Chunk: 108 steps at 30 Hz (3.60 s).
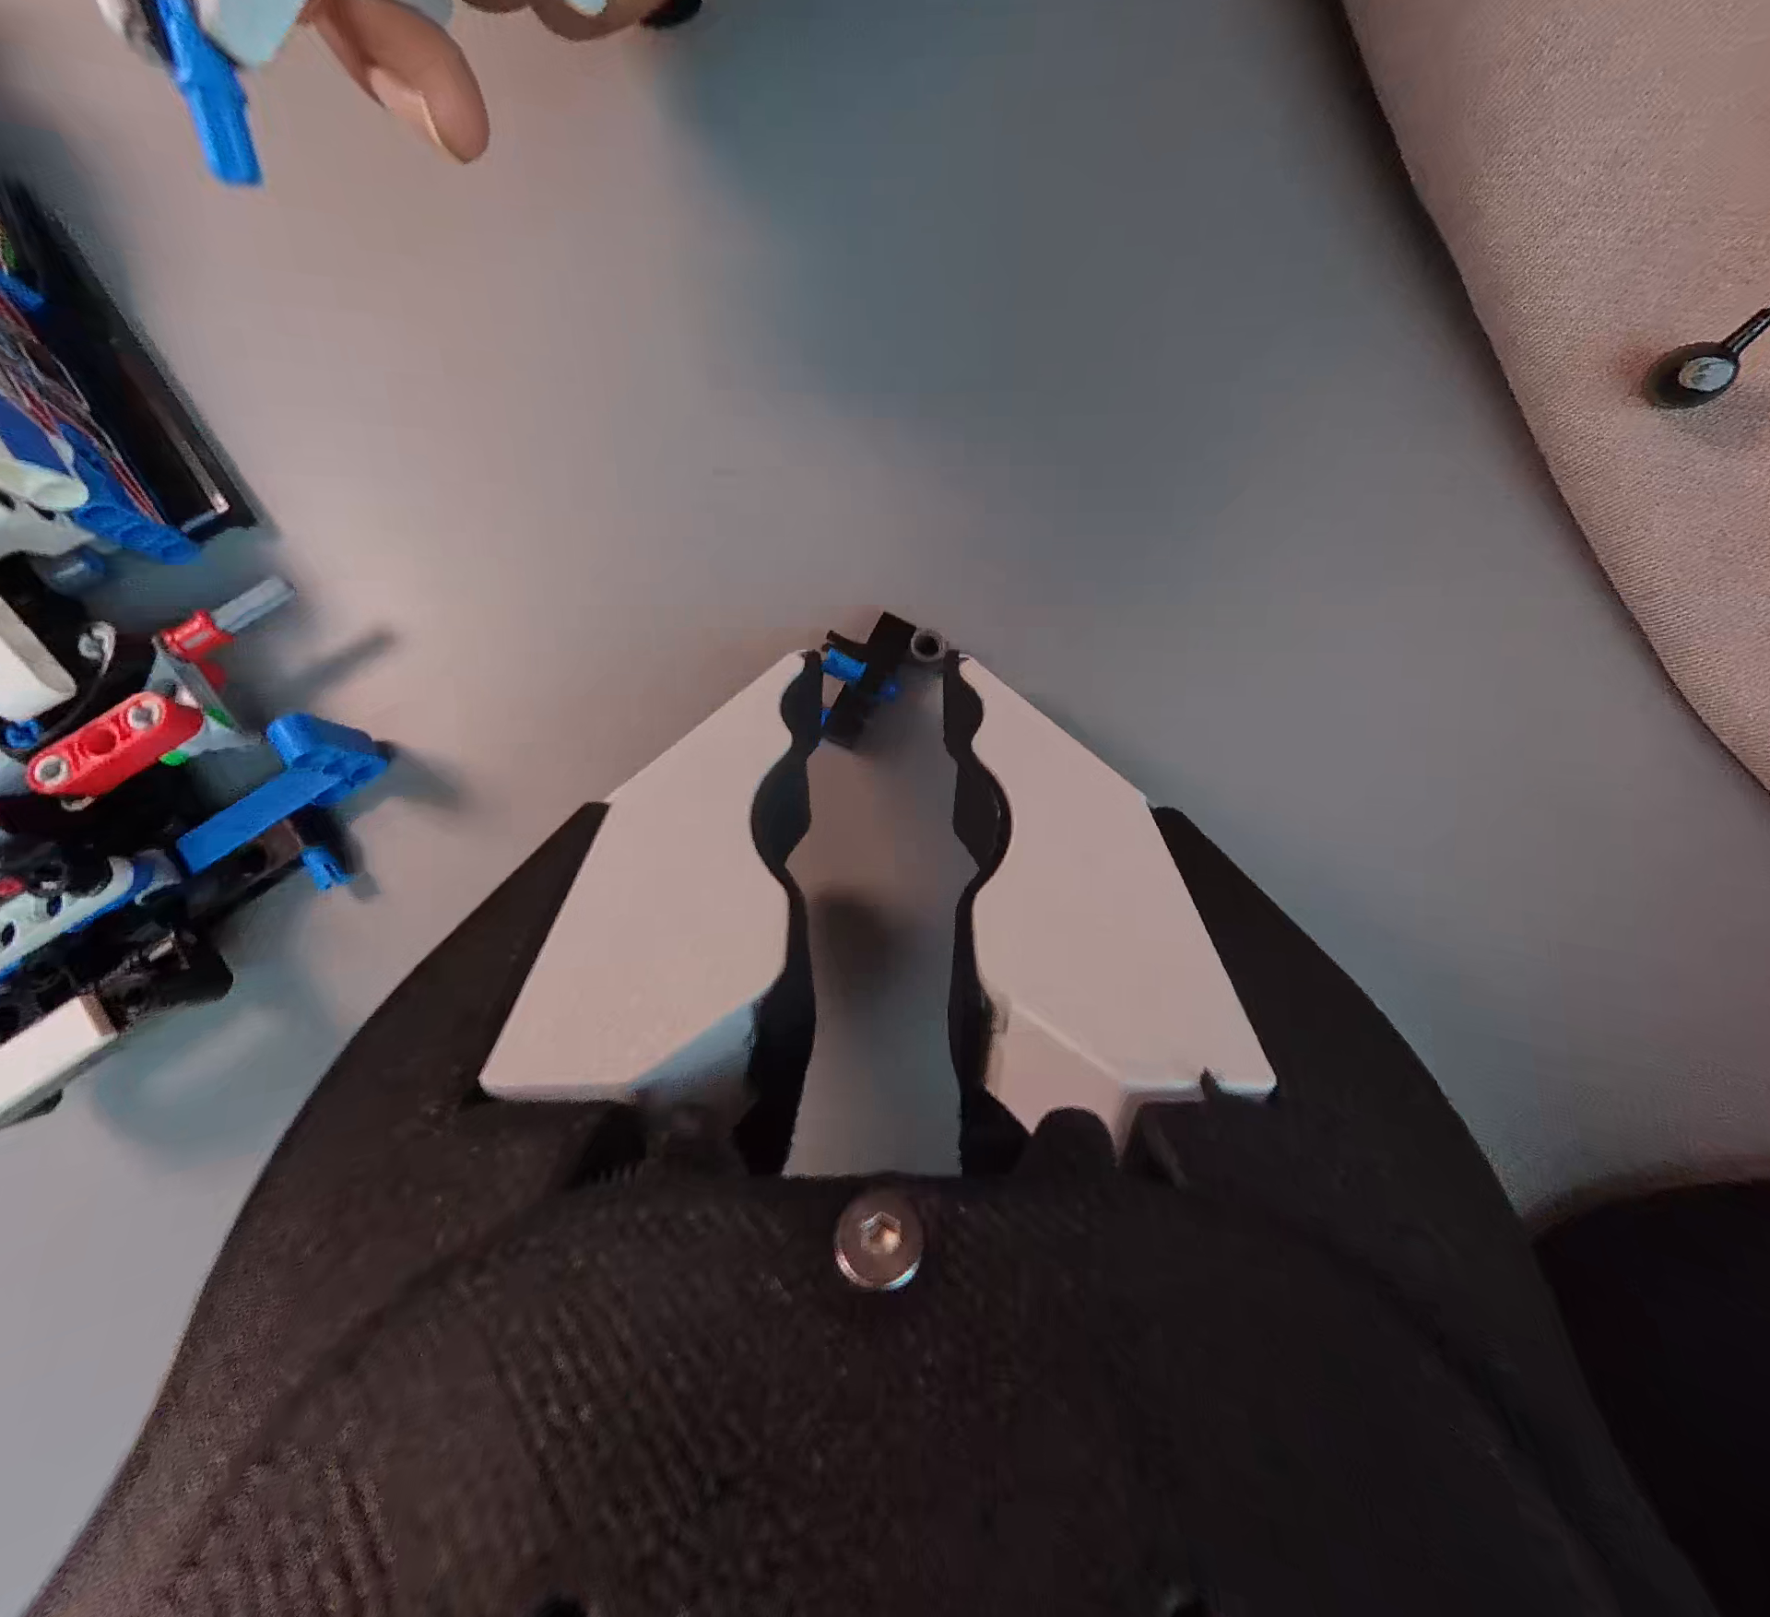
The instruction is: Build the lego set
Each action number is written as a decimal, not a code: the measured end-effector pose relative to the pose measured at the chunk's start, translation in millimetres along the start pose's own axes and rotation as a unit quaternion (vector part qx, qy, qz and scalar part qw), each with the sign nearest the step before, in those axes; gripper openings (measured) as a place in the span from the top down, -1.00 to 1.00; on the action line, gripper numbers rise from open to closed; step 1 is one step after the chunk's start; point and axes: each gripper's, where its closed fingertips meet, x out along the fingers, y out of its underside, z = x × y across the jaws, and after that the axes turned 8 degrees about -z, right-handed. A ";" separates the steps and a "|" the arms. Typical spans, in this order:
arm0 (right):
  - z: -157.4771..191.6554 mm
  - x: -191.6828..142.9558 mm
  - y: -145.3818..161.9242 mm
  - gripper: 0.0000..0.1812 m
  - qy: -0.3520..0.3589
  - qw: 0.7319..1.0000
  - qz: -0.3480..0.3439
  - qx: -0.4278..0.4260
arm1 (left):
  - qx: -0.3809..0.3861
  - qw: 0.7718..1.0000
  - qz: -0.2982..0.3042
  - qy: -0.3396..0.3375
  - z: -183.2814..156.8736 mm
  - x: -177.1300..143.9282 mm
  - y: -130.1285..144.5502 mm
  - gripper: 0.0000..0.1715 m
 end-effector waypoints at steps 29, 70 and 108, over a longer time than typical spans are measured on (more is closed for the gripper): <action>2.0 2.4 9.7 0.97 -0.013 1.000 0.018 0.009 | 0.185 0.956 0.223 0.046 -7.0 -13.6 22.2 0.78; 5.1 -1.0 9.3 0.98 -0.023 0.999 0.027 0.003 | 0.071 0.976 0.193 -0.076 -7.4 -17.4 26.0 0.77; 49.4 6.7 44.9 0.98 -0.113 0.983 0.129 -0.060 | -0.032 0.954 -0.162 -0.249 10.5 -4.8 -39.6 0.98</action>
